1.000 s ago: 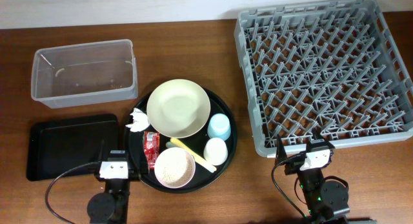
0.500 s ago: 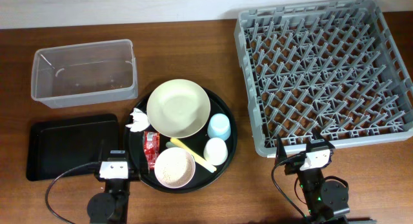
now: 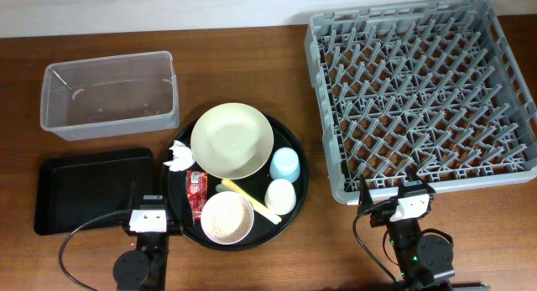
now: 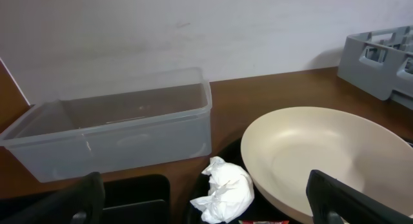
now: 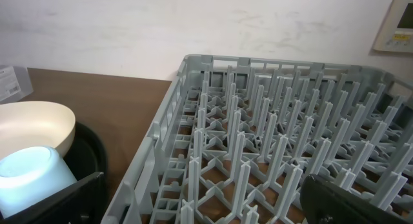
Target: Sort waste into correct bins and load items into the dishwasher rack
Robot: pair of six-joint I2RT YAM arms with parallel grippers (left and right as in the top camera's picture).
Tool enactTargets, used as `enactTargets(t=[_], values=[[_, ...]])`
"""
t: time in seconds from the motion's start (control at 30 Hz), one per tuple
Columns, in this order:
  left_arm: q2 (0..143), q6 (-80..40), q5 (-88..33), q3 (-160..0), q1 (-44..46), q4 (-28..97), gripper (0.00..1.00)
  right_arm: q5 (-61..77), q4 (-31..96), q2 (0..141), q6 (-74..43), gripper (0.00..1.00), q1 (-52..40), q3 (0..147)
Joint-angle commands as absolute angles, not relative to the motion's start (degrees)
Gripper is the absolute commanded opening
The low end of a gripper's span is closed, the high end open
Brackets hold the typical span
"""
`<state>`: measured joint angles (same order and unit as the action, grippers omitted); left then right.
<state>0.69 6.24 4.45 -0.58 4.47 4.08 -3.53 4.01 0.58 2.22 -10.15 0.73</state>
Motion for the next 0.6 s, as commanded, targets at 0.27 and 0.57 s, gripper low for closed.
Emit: enactTargets(t=[0.27,0.57], values=[[0.4,6.8,3.8,-0.5,4.3,4.4,1.00,-3.6,4.3,0.3,2.6,0.98,-9.7,0.3],[0.4,10.0,6.4,-0.5,4.3,4.1,1.00,-3.6,4.1,0.3,2.6,0.98,-9.7,0.3]])
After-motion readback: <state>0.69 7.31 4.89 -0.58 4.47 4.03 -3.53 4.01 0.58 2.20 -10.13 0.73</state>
